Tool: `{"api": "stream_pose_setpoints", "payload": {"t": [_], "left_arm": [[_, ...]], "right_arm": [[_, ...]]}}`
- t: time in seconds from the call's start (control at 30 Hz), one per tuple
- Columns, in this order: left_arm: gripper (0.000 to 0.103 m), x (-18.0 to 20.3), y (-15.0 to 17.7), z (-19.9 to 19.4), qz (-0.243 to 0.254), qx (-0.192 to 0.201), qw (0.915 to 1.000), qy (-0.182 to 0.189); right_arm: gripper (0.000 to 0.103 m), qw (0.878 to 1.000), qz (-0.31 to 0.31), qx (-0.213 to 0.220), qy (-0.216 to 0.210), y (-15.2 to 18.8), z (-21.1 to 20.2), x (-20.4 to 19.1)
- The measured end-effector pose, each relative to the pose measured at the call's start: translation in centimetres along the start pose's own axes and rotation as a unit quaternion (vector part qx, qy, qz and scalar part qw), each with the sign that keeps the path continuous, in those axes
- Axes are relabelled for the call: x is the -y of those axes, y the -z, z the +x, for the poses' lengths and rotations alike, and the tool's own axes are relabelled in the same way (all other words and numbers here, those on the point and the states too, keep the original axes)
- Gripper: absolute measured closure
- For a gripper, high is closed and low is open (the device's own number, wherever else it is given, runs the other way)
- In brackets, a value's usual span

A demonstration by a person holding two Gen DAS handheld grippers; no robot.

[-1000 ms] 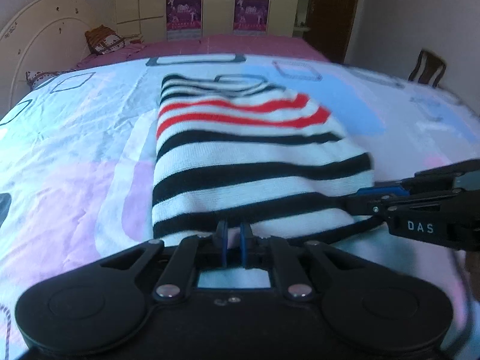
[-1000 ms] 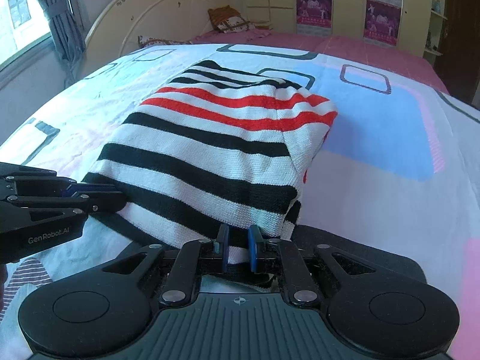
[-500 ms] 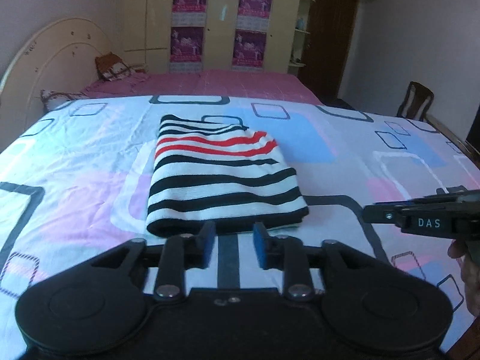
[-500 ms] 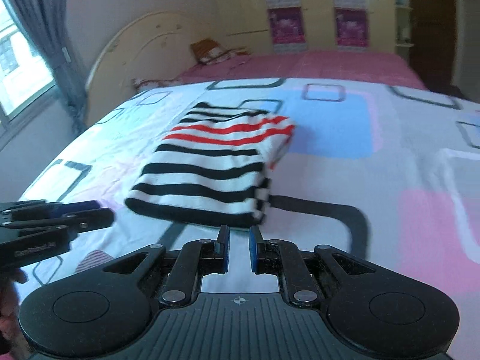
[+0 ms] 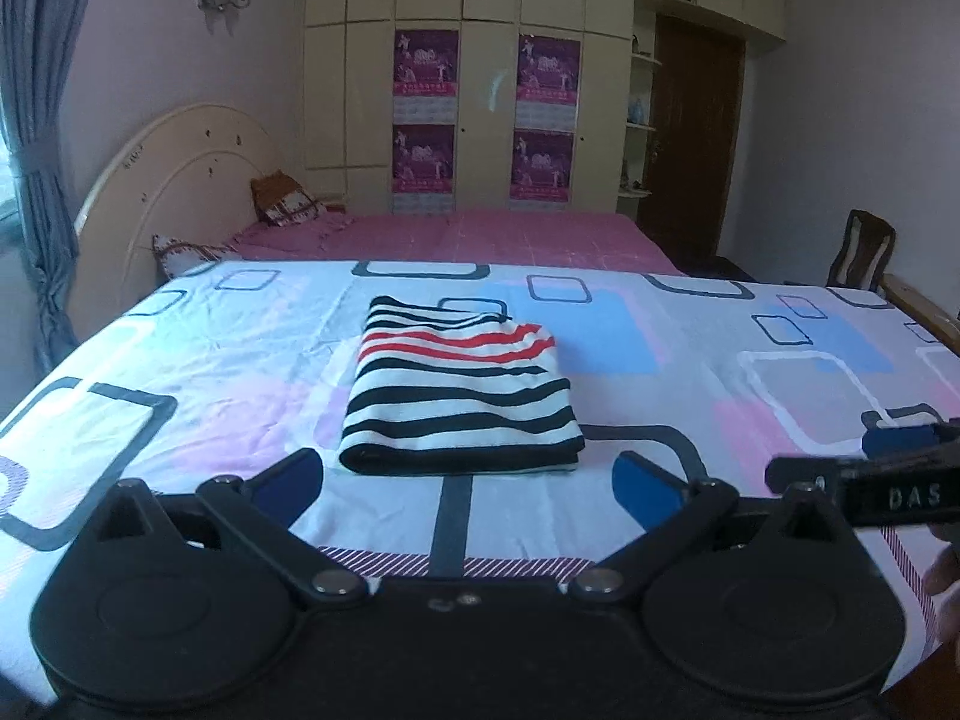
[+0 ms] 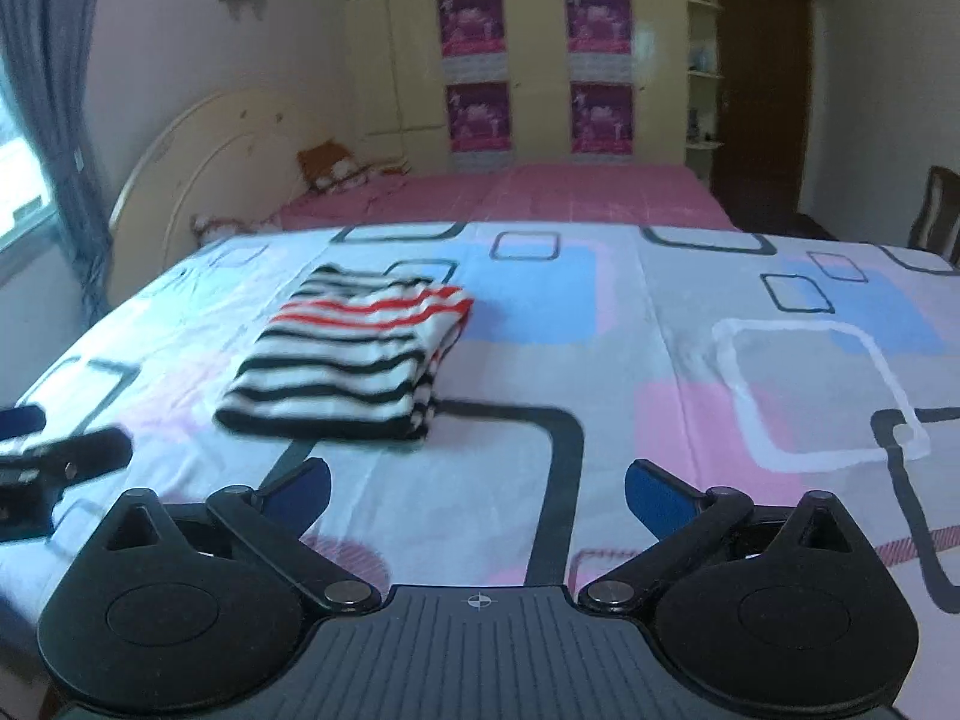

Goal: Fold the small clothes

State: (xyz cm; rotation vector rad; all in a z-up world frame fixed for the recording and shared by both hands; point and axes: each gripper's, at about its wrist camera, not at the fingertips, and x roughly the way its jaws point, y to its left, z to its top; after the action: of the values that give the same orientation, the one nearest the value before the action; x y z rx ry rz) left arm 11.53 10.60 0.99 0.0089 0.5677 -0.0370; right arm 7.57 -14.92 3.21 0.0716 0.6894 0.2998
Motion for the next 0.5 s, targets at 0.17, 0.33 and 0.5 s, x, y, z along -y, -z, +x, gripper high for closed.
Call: {"api": "stream_pose_setpoints", "payload": {"t": [0.17,0.33,0.5], "left_arm": [[0.000,0.5,0.4,-1.7,0.000,-0.001,1.0000,0.009],[0.000,1.0,0.8,-3.2,0.004,0.002,0.9999,0.011],[0.000,1.2,1.0,-4.0,0.008,0.008,0.9998,0.017]], "right_arm": [[0.000,0.999,0.025,-0.006,-0.025,1.0,-2.0,-0.6],[0.000,0.999,0.031,0.009,-0.028,1.2,-3.7,-0.6],[0.000,0.998,0.029,0.022,-0.042,1.3,-4.6,-0.7]]}}
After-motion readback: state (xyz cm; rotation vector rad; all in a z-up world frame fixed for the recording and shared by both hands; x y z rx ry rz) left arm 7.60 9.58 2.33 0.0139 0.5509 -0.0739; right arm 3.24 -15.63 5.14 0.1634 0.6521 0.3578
